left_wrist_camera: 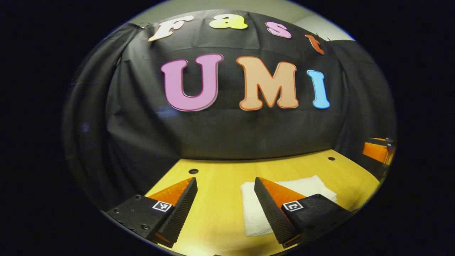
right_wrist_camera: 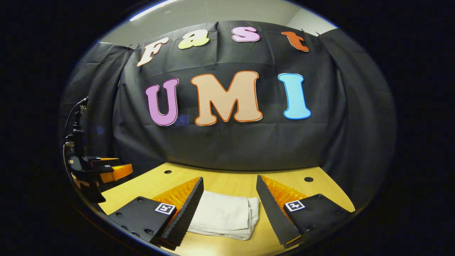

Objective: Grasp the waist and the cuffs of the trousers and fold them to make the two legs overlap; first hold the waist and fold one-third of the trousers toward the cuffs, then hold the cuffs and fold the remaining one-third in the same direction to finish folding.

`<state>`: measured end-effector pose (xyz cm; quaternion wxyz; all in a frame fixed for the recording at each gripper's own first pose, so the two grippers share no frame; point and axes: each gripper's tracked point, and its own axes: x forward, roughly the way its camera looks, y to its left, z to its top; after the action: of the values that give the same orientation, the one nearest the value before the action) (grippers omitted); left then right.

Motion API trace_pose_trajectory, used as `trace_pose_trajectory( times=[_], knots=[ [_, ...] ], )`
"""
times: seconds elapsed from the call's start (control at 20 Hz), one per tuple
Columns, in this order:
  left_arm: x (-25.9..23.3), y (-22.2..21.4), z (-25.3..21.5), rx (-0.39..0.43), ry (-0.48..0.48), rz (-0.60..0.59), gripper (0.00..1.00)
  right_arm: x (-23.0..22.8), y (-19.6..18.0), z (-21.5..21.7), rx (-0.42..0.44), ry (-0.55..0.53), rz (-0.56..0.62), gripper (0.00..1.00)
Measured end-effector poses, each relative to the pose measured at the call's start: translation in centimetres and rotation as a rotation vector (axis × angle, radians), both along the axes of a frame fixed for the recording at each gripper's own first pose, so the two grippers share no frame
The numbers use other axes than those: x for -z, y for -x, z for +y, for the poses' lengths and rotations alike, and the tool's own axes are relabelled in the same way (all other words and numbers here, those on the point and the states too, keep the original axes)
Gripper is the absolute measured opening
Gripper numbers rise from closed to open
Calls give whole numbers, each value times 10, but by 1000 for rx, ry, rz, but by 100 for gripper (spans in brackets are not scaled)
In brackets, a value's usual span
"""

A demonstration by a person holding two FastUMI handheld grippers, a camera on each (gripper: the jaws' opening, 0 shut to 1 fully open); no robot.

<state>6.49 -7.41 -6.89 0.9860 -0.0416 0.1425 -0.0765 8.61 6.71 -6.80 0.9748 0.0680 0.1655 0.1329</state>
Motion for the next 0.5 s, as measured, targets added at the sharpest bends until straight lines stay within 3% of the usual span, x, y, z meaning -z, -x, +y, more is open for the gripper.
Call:
trace_pose_trajectory(
  times=[0.1,0.15,0.2,0.3,0.35,0.4,0.5],
  knots=[
    [-15,0,20,-7,-16,-51,96,-9,1,11,15,6,-20,96],
    [-17,1,23,-4,-22,-70,96,-9,2,14,25,16,-22,92],
    [-21,1,28,2,-25,-88,96,-10,3,16,36,29,-16,96],
    [-22,3,31,17,-23,-110,95,-21,4,19,54,39,-43,92],
    [-22,5,32,18,-31,-107,95,-27,5,22,59,37,-64,96],
    [-22,7,32,14,-35,-104,95,-32,5,24,54,39,-80,92],
    [-31,8,28,12,-14,-122,95,-35,3,22,37,53,-101,96]
  ],
)
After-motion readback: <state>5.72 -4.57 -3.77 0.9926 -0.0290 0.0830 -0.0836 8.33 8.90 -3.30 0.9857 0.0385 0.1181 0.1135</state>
